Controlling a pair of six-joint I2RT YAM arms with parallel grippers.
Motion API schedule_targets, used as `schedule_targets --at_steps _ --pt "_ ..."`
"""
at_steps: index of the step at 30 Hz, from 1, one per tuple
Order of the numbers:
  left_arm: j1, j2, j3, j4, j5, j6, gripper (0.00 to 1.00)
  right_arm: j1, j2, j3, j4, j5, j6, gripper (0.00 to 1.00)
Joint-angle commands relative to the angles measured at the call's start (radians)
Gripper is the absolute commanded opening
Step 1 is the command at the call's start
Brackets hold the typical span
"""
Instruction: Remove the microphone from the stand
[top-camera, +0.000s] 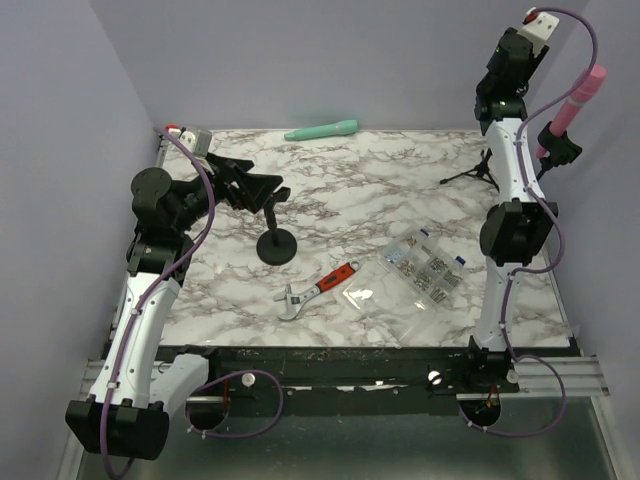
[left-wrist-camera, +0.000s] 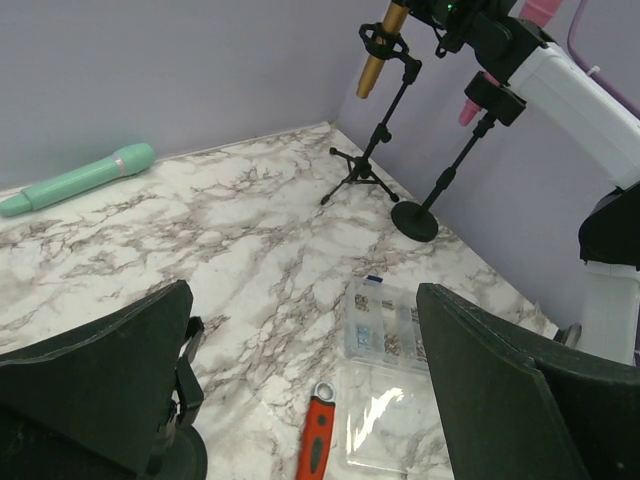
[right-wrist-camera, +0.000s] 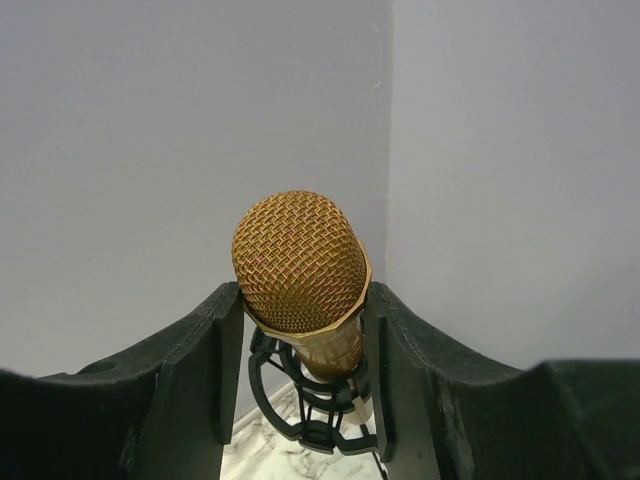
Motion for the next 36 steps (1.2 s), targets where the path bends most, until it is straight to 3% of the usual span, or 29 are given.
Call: schedule_targets --at_steps 1,7,27,32,36 --pt "-0.006 -0.018 0.005 0.031 0.020 -0.005 0.98 -0.008 -0.085 0.054 0.052 0.007 -0.020 0.01" --pt "-0.008 -0.015 0.003 0.031 0.018 -0.003 0.98 -0.008 -0.121 0.067 0.114 -0.033 -0.021 0.01" --pt "-0.012 -0.008 0.001 0.033 0.016 -0.003 0.99 0.001 -0.271 0.106 0.098 -0.159 0.036 0.01" --pt "-0.013 -0.009 0.001 0.029 0.009 0.002 0.99 0.014 -0.353 0.036 0.065 -0.225 0.151 0.00" --pt "-0.012 -0.012 0.003 0.021 0.002 0.011 0.98 0.048 -0.447 -0.143 0.064 -0.325 0.356 0.01"
